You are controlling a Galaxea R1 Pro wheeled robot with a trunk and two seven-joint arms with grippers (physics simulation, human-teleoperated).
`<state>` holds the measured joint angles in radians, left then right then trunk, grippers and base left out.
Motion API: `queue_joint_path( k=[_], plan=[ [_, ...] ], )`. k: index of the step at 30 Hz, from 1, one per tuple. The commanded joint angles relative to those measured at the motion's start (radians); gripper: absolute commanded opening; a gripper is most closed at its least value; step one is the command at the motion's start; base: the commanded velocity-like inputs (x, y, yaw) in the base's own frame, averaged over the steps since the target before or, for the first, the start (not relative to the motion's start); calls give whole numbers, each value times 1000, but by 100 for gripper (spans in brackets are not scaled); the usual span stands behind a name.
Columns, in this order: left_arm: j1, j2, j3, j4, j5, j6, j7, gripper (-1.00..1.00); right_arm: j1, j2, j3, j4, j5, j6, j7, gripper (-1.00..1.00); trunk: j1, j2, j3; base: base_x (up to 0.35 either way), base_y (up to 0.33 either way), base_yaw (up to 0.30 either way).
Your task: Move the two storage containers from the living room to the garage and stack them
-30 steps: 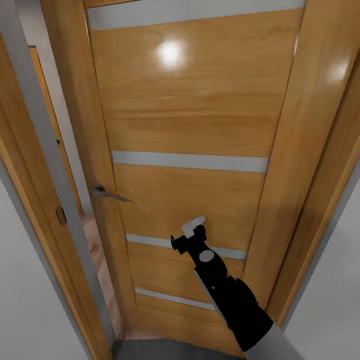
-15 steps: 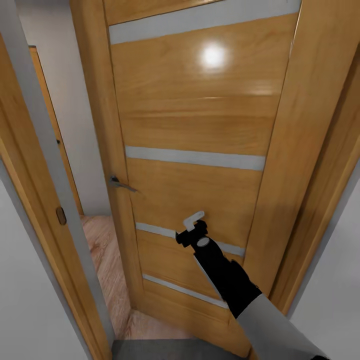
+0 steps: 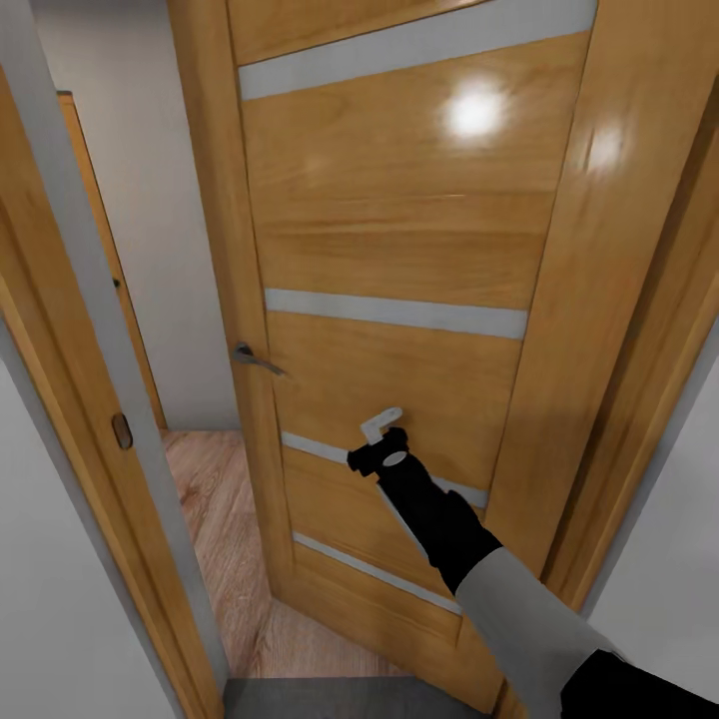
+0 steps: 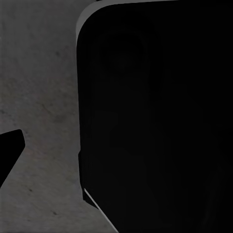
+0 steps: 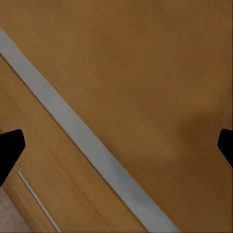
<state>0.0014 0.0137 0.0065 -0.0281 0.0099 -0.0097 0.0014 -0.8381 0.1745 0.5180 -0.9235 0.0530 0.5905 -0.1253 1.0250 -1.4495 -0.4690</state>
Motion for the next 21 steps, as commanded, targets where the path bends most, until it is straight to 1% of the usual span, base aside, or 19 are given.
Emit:
queue_joint_path(
  k=[1,7,11,15,17,21],
  plan=[
    [0,0,0,-1,1,-1,0,100,-1,0,2,-1,6,7,-6,100,0,-1,-1,0,0,0],
    [0,0,-1,-1,1,-1,0,100,-3,0,5,-4,10,20,-34,100,0,-1,-1,0,0,0],
    [0,1,1,-2,1,-1,0,100,-54,0,7,25,7,32,-39,100,0,-1,-1,0,0,0],
    [0,0,4,-1,2,-1,0,100,-143,0,8,126,1,30,-42,100,0,-1,-1,0,0,0],
    [0,-1,5,-1,2,-1,0,100,-175,0,9,164,-1,27,-43,100,0,-1,-1,0,0,0],
    [0,-3,8,-2,2,-1,0,100,-218,0,10,208,-5,24,-43,100,0,-1,-1,0,0,0]
  ],
)
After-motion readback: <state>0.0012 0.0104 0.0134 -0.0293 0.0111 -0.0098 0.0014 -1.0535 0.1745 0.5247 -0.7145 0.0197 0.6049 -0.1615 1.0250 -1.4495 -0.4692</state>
